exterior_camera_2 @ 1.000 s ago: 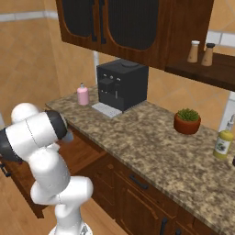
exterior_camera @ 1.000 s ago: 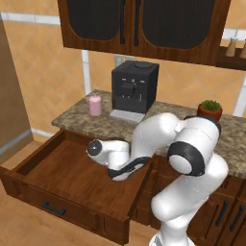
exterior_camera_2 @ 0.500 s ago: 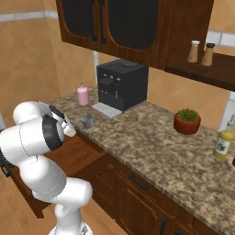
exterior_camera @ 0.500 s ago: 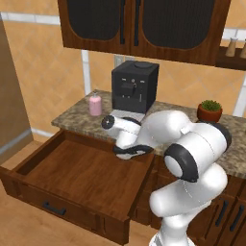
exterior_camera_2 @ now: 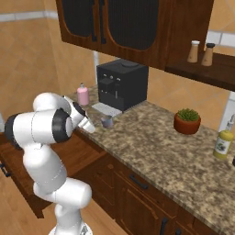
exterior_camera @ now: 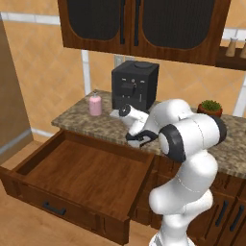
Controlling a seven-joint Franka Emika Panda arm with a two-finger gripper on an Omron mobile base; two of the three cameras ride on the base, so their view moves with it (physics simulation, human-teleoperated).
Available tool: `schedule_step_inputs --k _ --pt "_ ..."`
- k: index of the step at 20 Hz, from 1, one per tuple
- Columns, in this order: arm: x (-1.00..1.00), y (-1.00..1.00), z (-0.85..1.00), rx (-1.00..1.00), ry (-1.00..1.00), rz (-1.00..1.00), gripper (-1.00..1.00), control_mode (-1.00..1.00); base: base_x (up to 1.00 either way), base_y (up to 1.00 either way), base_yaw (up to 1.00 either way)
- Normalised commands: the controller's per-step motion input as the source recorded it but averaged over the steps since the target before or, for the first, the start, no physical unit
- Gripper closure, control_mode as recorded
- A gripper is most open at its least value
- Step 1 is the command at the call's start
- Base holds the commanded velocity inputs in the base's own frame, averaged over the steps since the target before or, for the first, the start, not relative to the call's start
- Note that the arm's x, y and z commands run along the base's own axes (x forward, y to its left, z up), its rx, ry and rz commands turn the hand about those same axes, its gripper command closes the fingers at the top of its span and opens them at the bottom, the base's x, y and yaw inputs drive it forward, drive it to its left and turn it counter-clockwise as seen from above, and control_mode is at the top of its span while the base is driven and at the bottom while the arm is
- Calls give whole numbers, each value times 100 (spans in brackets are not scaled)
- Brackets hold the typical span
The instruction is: Pick the measuring cup from the drawer and place it on the counter.
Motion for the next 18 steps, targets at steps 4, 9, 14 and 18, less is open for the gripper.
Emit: schedule_step_inputs --k 4,9,14,18 --pt "71 -87 -30 0 0 0 100 -100 0 0 0" --pt "5 -14 -9 0 -2 3 -100 -100 0 0 0" --pt "-87 9 58 0 -15 1 -100 -100 0 0 0" --pt "-100 32 100 0 -36 0 -100 -100 0 0 0"
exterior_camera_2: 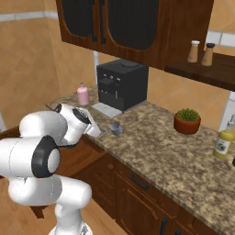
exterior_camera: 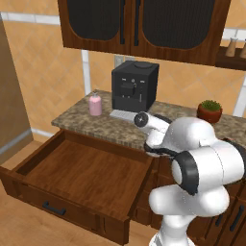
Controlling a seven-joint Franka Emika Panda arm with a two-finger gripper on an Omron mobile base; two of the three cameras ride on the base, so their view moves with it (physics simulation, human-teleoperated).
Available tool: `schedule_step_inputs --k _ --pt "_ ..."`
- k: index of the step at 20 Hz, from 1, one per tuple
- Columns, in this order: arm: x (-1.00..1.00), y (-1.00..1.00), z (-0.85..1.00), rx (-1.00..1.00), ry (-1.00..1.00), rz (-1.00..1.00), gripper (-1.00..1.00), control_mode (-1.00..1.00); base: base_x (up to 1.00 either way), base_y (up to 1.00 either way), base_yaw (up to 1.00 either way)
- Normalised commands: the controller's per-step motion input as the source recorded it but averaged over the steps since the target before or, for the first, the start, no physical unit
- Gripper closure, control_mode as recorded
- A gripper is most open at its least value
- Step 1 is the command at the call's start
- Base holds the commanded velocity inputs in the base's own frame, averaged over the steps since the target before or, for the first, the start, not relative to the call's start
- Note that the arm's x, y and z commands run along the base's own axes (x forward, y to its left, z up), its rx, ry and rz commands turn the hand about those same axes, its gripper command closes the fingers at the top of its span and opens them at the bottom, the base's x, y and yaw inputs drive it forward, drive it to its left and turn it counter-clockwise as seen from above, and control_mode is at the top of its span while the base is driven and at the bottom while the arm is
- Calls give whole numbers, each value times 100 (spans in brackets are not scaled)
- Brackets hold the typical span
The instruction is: Pick the measuring cup from the drawer and place it on the counter.
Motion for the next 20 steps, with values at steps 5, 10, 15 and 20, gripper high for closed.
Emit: schedule_step_inputs --k 5,10,15,20 --pt "-100 28 100 0 -38 0 -100 -100 0 0 0" --pt "-100 22 100 0 -30 0 -100 -100 0 0 0" --pt "-79 13 100 0 -6 0 -100 -100 0 0 0" --pt "-44 5 59 0 -25 0 -100 -100 0 0 0"
